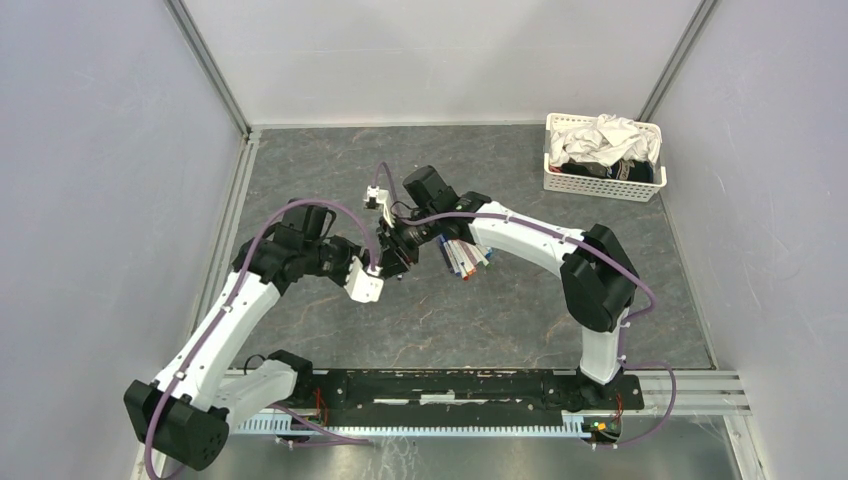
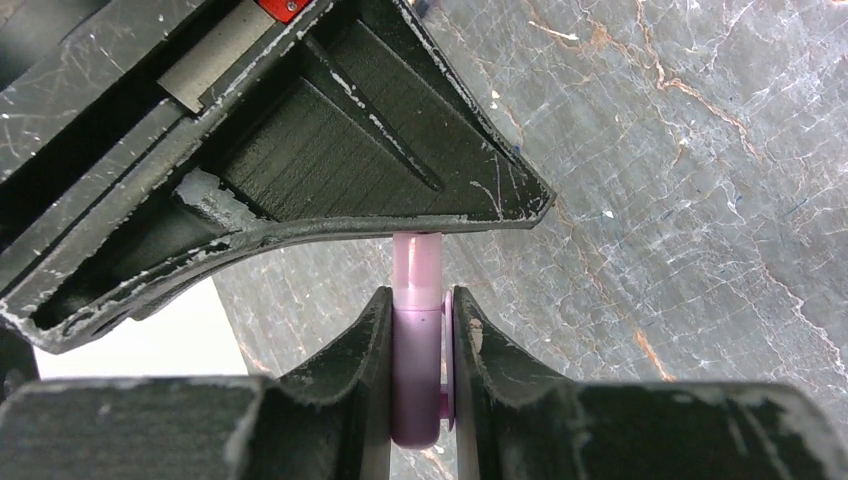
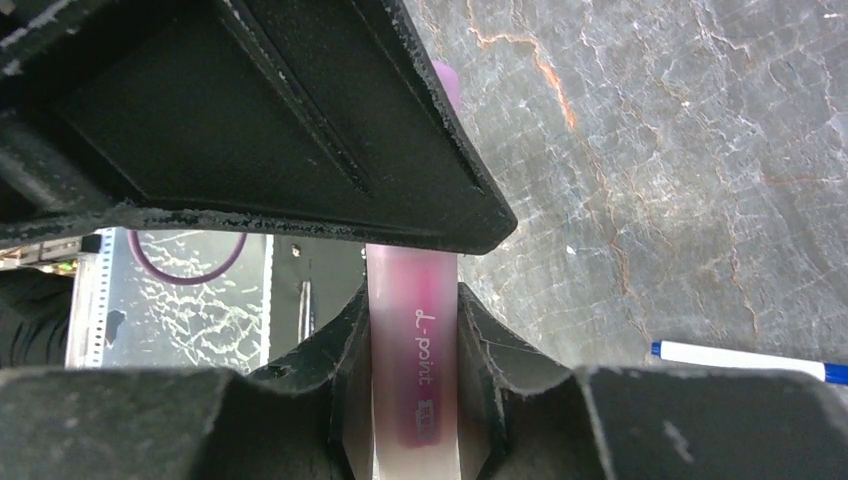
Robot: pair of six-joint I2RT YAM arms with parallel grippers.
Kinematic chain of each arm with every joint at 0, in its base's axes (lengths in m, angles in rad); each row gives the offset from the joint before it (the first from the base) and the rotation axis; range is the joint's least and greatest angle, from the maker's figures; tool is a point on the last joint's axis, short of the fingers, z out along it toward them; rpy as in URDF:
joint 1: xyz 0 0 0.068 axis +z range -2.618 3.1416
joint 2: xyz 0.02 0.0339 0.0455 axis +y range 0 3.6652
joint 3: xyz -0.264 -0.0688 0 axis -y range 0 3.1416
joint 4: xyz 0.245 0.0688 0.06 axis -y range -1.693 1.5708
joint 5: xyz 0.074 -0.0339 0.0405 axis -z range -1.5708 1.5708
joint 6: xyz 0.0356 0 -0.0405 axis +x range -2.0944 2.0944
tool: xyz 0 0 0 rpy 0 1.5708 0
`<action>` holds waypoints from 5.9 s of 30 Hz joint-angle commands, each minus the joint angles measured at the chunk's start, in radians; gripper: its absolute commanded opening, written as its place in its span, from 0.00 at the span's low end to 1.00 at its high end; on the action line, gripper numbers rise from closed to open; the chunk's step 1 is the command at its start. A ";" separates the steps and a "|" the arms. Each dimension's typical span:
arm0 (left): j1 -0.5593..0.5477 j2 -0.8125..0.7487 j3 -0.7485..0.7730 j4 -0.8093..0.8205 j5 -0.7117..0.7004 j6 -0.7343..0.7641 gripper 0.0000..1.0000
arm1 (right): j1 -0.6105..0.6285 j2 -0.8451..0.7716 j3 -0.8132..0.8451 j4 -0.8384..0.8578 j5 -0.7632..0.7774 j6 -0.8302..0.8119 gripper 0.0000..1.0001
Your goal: Open the pen caps
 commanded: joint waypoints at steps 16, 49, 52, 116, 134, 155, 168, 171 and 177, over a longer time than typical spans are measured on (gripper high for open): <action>0.230 0.153 0.099 -0.117 -0.076 0.151 0.02 | -0.157 -0.266 -0.370 -0.063 0.237 -0.150 0.00; 0.161 0.660 0.054 0.418 -0.195 -0.633 0.11 | -0.509 -0.273 -0.643 0.243 1.182 0.066 0.03; 0.149 0.670 0.023 0.487 -0.216 -0.619 0.16 | -0.522 -0.242 -0.635 0.266 1.151 0.060 0.11; 0.170 0.444 0.618 -0.158 0.038 -0.885 1.00 | -0.334 -0.047 -0.466 0.259 0.932 -0.058 0.36; 0.169 0.473 0.587 -0.303 0.191 -0.615 1.00 | -0.343 -0.290 -0.324 0.162 0.627 -0.017 0.00; -0.019 0.415 0.406 -0.321 0.130 -0.308 0.94 | -0.180 -0.161 -0.166 0.136 -0.211 0.068 0.00; -0.094 0.380 0.350 -0.254 0.097 -0.304 0.32 | -0.175 -0.084 -0.118 0.092 -0.260 0.063 0.00; -0.104 0.369 0.334 -0.230 0.075 -0.302 0.04 | -0.173 -0.083 -0.117 0.110 -0.266 0.079 0.03; -0.106 0.373 0.344 -0.226 0.064 -0.310 0.02 | -0.158 -0.074 -0.154 0.199 -0.268 0.148 0.39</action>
